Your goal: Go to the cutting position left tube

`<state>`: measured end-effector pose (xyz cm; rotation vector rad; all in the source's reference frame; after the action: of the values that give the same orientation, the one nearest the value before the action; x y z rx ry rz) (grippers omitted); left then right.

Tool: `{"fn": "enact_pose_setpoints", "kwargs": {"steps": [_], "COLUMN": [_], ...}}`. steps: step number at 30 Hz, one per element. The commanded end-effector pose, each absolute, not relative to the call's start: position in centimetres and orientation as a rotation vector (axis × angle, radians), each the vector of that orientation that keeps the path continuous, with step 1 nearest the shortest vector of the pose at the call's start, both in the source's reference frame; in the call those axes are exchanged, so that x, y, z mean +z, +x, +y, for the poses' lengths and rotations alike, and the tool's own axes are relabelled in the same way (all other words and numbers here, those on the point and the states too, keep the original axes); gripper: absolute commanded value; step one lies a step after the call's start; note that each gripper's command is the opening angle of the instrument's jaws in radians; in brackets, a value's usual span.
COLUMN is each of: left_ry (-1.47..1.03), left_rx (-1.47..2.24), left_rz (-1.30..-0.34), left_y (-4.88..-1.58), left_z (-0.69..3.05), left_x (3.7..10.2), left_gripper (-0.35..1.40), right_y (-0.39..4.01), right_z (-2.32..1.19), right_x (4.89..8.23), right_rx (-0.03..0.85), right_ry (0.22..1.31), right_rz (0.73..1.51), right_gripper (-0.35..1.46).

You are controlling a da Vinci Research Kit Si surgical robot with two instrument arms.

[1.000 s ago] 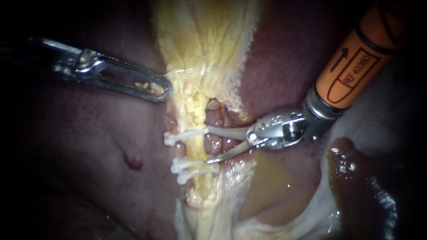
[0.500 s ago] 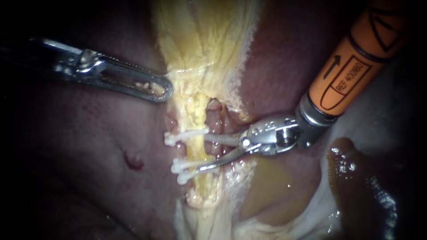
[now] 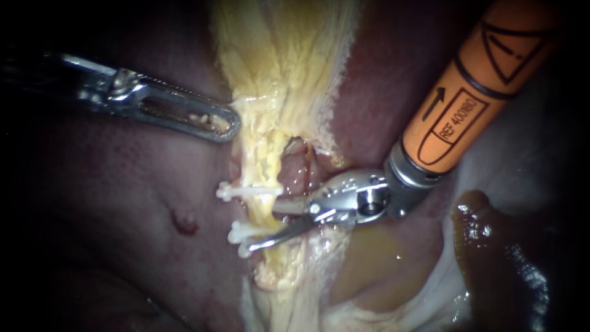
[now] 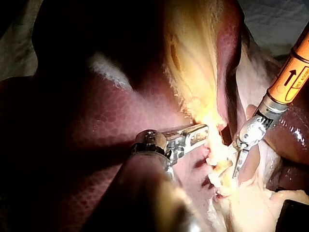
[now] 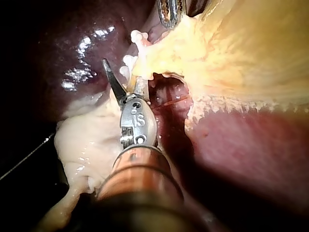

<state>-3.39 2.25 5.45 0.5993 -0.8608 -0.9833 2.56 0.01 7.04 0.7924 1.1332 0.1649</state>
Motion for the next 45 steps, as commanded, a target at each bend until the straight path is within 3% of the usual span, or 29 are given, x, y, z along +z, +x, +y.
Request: {"fn": "enact_pose_setpoints", "kwargs": {"steps": [1, 24, 45], "left_ry": [0.601, 0.604, 0.605], "left_rx": [-0.981, -0.980, -0.978], "left_rz": [-0.861, -0.861, -0.861], "left_y": [-3.39, -3.40, -3.38], "left_z": [2.24, 2.24, 2.26], "left_x": [5.45, 5.45, 5.48], "left_gripper": [-0.35, -0.35, -0.35], "right_y": [2.58, 2.91, 2.99], "right_z": [0.02, 0.08, -0.19], "right_x": [7.05, 7.04, 6.58], "right_rx": [0.168, 0.255, 0.189], "right_ry": [0.792, 0.787, 0.895], "right_rz": [1.138, 1.179, 1.235], "right_gripper": [1.44, 1.44, 1.44]}}
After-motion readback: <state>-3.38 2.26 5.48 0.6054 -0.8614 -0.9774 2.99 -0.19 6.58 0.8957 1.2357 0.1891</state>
